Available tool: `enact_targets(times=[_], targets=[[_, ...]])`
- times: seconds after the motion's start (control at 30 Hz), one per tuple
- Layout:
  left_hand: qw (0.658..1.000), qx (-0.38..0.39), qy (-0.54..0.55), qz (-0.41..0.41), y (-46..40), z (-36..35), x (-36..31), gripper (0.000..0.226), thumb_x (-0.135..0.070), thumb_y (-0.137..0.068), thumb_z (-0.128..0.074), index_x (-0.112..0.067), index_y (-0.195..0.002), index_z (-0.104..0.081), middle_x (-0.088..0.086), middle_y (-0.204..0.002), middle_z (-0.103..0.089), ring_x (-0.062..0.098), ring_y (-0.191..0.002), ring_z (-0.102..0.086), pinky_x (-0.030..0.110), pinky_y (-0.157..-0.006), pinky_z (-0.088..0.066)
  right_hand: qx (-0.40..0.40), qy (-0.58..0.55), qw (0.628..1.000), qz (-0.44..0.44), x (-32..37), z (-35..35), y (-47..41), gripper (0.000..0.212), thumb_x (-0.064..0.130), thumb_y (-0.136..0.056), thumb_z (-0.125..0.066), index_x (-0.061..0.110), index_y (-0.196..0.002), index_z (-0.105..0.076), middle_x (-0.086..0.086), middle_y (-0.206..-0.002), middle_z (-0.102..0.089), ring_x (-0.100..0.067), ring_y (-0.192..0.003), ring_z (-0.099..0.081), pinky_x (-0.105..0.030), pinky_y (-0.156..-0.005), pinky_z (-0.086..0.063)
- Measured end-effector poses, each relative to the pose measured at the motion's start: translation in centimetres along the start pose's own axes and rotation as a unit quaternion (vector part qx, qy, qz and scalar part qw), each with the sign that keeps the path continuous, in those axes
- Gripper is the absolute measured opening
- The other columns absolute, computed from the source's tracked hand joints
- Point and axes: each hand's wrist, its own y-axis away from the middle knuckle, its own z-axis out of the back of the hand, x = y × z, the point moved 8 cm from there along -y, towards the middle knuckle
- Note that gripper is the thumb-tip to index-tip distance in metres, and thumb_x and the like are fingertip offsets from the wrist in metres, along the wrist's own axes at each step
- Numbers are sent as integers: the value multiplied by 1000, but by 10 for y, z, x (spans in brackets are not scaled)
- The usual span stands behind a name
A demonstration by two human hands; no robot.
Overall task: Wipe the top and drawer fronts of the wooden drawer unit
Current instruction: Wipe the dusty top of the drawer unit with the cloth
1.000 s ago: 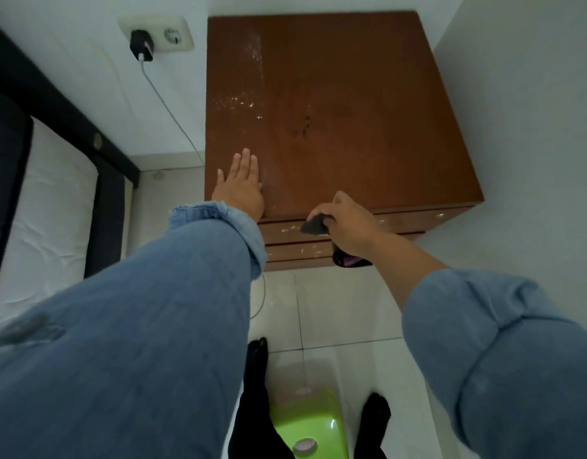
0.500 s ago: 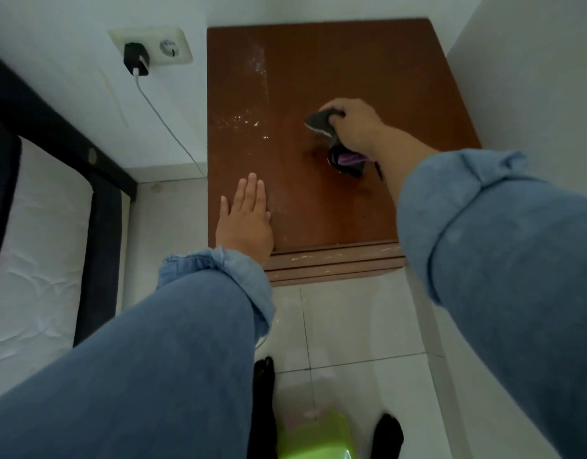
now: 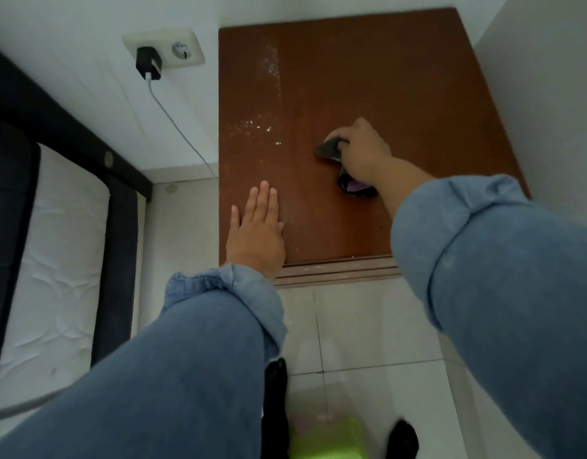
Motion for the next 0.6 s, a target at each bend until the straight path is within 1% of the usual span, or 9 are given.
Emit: enact_targets(times=[0.13,0.2,0.3,0.4,0.43,0.5,0.57,0.6], targets=[[1000,6,-5,4,3,6,-3,55,-26,-104,-15,-12,-151,9,1,-159,18,17,-146,15,45,-119,2,16,-24,1000,-8,-14,-22,65,24,21,-99,-40,26,-105,-62,0,-104,-40,-25,-96,-49,-28,-73,-42],[1000,11,-8,8,5,8,-4,55,-26,-104,-16,-12,-151,8,1,-160,17,18,-147,14,45,-119,1,32,-19,999,-2,-18,-30,97,24,19,-99,-40,27,-101,-63,0,-102,-40,-24,-95,-48,-31,-77,-42],[1000,20,-12,10,6,8,-5,55,-26,-104,-16,-11,-152,7,1,-160,17,18,-147,13,46,-119,0,41,-10,999,8,-21,-36,141,24,16,-98,-41,24,-103,-63,-1,-100,-41,-25,-93,-49,-31,-75,-40],[1000,25,-12,9,5,7,-4,55,-26,-104,-16,-11,-152,6,1,-160,16,19,-147,13,46,-119,0,58,6,998,11,-23,-36,170,25,16,-99,-40,23,-104,-64,-5,-104,-43,-27,-93,-49,-39,-81,-45],[1000,25,-10,9,4,7,-4,55,-27,-104,-16,-11,-152,6,1,-160,16,19,-147,12,46,-119,0,68,2,998,10,-22,-35,176,26,16,-99,-40,22,-105,-64,-7,-106,-44,-27,-94,-50,-40,-83,-45],[1000,24,-6,6,5,8,-4,55,-27,-104,-17,-11,-152,5,1,-160,15,19,-147,12,47,-119,0,118,8,993,12,-22,-35,184,27,13,-100,-39,21,-108,-64,-9,-111,-49,-26,-98,-51,-37,-88,-44],[1000,23,-5,3,6,7,-4,55,-27,-104,-17,-11,-152,5,1,-160,15,19,-147,12,47,-119,0,184,22,983,7,-23,-38,192,30,8,-98,-40,19,-111,-65,-8,-116,-60,-25,-104,-54,-32,-87,-43],[1000,24,-4,3,7,7,-5,55,-27,-104,-17,-11,-152,5,1,-160,15,19,-147,11,47,-119,0,201,12,980,-4,-23,-36,194,31,7,-98,-40,18,-112,-66,-7,-118,-62,-24,-104,-55,-30,-85,-43]])
